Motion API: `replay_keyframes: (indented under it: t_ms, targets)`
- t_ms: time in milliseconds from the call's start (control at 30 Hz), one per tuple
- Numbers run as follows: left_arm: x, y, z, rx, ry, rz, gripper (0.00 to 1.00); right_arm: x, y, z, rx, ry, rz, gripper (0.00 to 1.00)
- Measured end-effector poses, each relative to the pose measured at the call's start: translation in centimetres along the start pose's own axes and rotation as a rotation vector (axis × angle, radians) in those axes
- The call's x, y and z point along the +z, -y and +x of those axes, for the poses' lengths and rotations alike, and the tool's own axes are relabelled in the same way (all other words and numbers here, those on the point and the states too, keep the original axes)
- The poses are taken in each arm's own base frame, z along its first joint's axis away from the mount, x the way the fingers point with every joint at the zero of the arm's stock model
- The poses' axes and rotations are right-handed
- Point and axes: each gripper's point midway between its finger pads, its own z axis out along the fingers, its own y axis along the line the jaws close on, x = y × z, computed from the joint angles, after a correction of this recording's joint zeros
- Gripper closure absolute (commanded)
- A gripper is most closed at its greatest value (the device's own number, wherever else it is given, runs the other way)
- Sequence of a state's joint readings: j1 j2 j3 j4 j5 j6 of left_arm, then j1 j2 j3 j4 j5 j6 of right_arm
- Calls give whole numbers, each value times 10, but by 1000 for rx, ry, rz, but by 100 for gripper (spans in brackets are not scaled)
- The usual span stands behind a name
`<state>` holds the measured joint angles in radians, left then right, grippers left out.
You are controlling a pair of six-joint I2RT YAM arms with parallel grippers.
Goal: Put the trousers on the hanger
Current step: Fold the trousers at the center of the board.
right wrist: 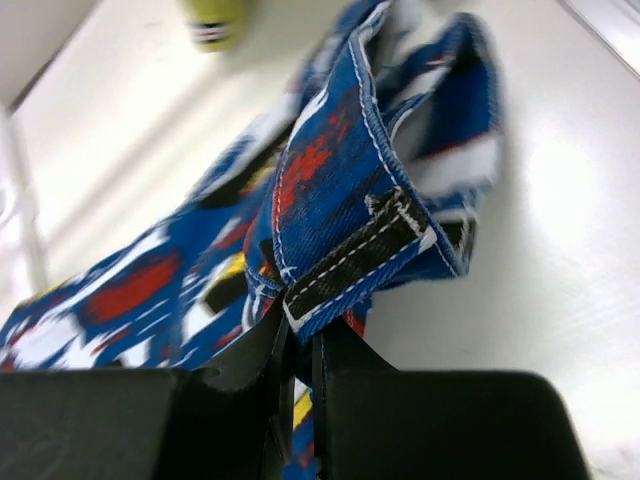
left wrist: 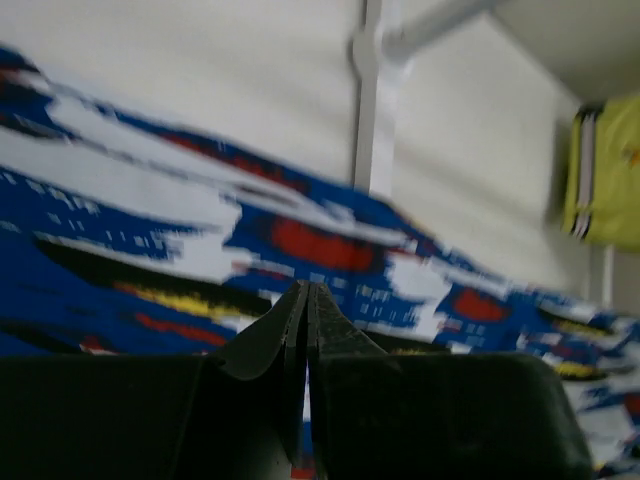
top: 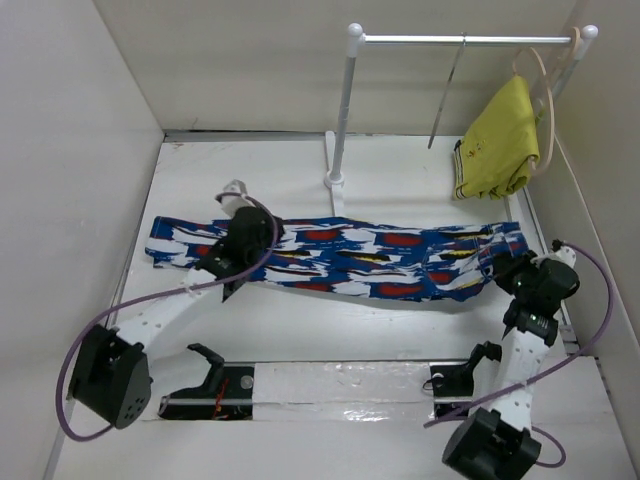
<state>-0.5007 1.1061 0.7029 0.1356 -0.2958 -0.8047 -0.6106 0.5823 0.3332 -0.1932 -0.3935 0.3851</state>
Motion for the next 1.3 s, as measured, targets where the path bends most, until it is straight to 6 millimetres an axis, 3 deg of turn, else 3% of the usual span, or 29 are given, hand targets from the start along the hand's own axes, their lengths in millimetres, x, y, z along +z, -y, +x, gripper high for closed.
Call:
replay_keyframes:
  t_ms: [133, 233, 367, 467, 700, 833, 1033, 1167, 1300]
  targets:
    - [-4, -10, 81, 101, -161, 8, 100, -10, -62, 6, -136, -49, -212, 100]
    - [-14, -9, 112, 155, -206, 31, 100, -21, -105, 25, -208, -120, -362, 100]
    - [-19, 1, 134, 192, -207, 57, 100, -42, -155, 49, -277, -210, -515, 100]
    - [-16, -5, 155, 229, -225, 31, 100, -63, -198, 56, -329, -262, -622, 100]
    - [-12, -22, 191, 277, -261, -17, 100, -136, -305, 36, -407, -219, -867, 100]
    - [-8, -33, 208, 290, -282, -49, 100, -155, -349, 12, -403, -168, -934, 100]
    - [-9, -20, 221, 259, -276, -4, 100, -152, -383, -24, -394, -80, -932, 100]
    - [-7, -3, 236, 244, -280, 42, 100, -148, -383, -54, -378, -12, -906, 100]
    - [-9, 27, 262, 260, -309, 108, 100, -154, -378, -89, -364, 66, -881, 100]
